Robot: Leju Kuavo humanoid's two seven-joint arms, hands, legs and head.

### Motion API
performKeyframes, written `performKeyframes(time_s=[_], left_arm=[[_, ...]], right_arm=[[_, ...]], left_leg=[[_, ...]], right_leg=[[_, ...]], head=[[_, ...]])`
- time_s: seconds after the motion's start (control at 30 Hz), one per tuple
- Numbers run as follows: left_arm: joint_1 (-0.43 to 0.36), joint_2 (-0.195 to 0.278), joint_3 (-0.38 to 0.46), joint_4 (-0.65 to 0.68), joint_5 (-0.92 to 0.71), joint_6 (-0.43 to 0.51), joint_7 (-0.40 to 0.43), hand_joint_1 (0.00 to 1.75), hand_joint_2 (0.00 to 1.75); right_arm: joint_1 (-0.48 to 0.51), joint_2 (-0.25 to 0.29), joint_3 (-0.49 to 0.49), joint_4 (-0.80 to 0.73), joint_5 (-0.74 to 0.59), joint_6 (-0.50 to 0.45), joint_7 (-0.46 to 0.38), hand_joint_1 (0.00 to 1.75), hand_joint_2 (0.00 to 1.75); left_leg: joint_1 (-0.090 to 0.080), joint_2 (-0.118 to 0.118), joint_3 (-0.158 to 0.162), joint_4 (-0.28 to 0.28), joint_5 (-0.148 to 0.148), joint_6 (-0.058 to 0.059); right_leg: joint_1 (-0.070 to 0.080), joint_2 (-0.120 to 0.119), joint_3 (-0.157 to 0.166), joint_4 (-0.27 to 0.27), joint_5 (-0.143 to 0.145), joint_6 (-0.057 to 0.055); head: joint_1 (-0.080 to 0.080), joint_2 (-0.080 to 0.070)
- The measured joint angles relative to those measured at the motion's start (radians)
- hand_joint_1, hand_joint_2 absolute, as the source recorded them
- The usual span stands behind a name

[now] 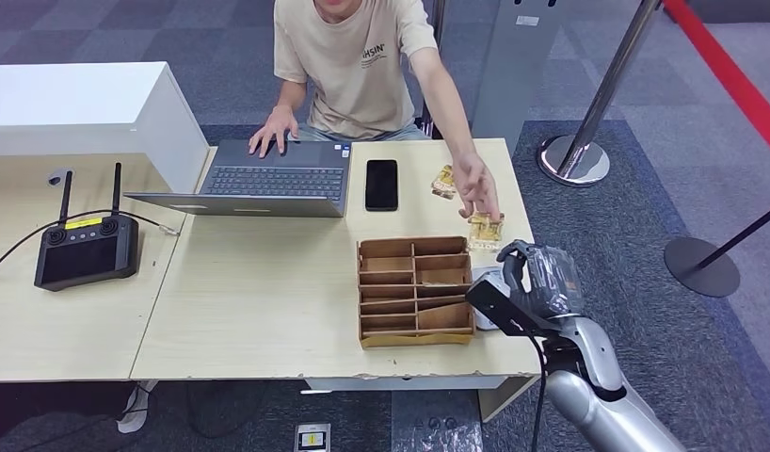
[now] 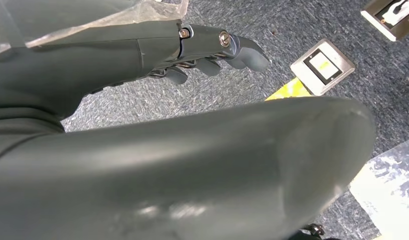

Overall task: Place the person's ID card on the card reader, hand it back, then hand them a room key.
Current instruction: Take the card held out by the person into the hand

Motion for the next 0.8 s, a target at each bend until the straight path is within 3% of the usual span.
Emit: performKeyframes(time_s=[0.1,0.23,0.4,0.8], left_arm=[[0.0,0.0,0.0,0.0,0.0,0.0,0.0,0.0,0.0],[0.0,0.0,0.0,0.0,-0.001,0.0,0.0,0.0,0.0],[-0.001,0.0,0.0,0.0,-0.018,-0.003,0.003,0.0,0.0],[-0.001,0.0,0.0,0.0,-0.026,-0.003,0.003,0.0,0.0]], right_arm=[[0.0,0.001,0.0,0.0,0.0,0.0,0.0,1.34,1.75],[0.0,0.001,0.0,0.0,-0.001,0.002,-0.002,0.04,1.75],[-0.013,0.011,0.009,0.007,-0.004,0.041,-0.038,0.0,1.75],[-0.04,0.028,0.04,0.031,0.005,0.033,-0.046,0.0,1.75]], left_leg=[[0.0,0.0,0.0,0.0,0.0,0.0],[0.0,0.0,0.0,0.0,0.0,0.0],[0.0,0.0,0.0,0.0,0.0,0.0],[0.0,0.0,-0.001,0.0,0.0,0.0]], right_leg=[[0.0,0.0,0.0,0.0,0.0,0.0],[0.0,0.0,0.0,0.0,0.0,0.0],[0.0,0.0,0.0,0.0,0.0,0.0],[0.0,0.0,0.0,0.0,0.0,0.0]], head=[[0.0,0.0],[0.0,0.0],[0.0,0.0],[0.0,0.0]])
